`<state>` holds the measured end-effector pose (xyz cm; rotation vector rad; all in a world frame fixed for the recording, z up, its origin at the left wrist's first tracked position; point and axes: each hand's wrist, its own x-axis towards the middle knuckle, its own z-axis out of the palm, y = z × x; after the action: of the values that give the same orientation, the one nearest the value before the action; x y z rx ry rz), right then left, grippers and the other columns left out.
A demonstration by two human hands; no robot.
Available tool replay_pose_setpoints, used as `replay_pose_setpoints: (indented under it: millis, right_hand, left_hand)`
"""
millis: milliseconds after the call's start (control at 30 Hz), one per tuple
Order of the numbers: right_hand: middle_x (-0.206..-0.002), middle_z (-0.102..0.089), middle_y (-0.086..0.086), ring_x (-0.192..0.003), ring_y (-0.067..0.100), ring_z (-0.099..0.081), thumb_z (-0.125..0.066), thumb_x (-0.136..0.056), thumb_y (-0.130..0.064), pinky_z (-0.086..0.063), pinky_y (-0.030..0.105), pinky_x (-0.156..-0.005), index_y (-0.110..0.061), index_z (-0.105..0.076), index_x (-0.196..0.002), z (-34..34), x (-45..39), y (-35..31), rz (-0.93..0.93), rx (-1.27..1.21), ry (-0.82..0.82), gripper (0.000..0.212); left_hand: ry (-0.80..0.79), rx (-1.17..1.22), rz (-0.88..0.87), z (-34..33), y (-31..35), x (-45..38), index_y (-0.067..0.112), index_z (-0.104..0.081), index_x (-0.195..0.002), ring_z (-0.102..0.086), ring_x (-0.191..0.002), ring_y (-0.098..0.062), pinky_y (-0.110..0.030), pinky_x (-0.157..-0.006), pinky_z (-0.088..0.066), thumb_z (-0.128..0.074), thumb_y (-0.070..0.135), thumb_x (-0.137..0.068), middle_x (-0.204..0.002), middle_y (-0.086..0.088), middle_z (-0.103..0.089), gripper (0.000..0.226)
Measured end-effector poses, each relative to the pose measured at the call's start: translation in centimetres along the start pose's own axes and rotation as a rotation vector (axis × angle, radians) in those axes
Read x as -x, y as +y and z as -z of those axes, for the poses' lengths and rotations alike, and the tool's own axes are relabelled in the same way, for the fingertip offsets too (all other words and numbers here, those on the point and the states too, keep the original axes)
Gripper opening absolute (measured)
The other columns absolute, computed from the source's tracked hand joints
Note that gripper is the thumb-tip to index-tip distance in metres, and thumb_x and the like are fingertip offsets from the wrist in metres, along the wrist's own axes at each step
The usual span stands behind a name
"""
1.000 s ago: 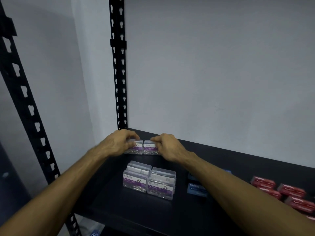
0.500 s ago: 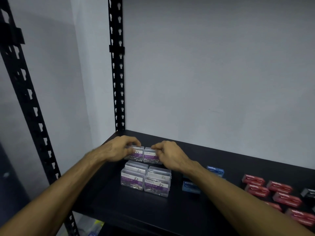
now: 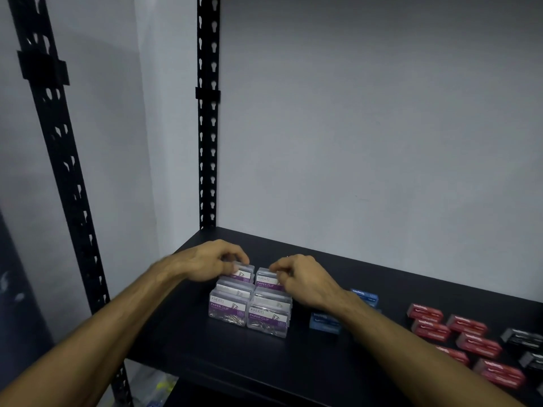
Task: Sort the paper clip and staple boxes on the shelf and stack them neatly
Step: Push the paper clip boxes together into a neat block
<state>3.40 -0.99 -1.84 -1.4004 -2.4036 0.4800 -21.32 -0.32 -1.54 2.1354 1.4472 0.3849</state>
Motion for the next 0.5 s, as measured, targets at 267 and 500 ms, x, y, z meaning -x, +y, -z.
replay_pose_setpoints:
  millis: [267,500]
  right_hand:
    - [-0.129,-0.066,-0.005,-0.110,0.007,-0.062,-0.046,-0.099,-0.014,-0.052,0.028,-0.094,-0.019,-0.068,-0.125,0.2,1.0,-0.1,-0.011,-0.040,-0.005,0.034]
    - [-0.131,-0.065,-0.004,-0.114,0.009,-0.060,-0.045,-0.099,-0.013,-0.051,0.028,-0.096,-0.018,-0.067,-0.127,0.4,2.0,-0.4,-0.017,-0.043,-0.015,0.036]
  left_hand:
    - [-0.044,0.017,-0.005,-0.2,0.6,0.4,0.034,-0.064,-0.118,-0.065,-0.097,-0.007,-0.031,-0.084,-0.053,-0.054,0.029,-0.100,-0.105,0.010,-0.068,0.021]
    - [-0.060,0.021,-0.013,-0.4,0.9,0.9,0.036,-0.065,-0.117,-0.064,-0.101,-0.007,-0.038,-0.092,-0.054,-0.053,0.024,-0.100,-0.110,0.010,-0.068,0.024]
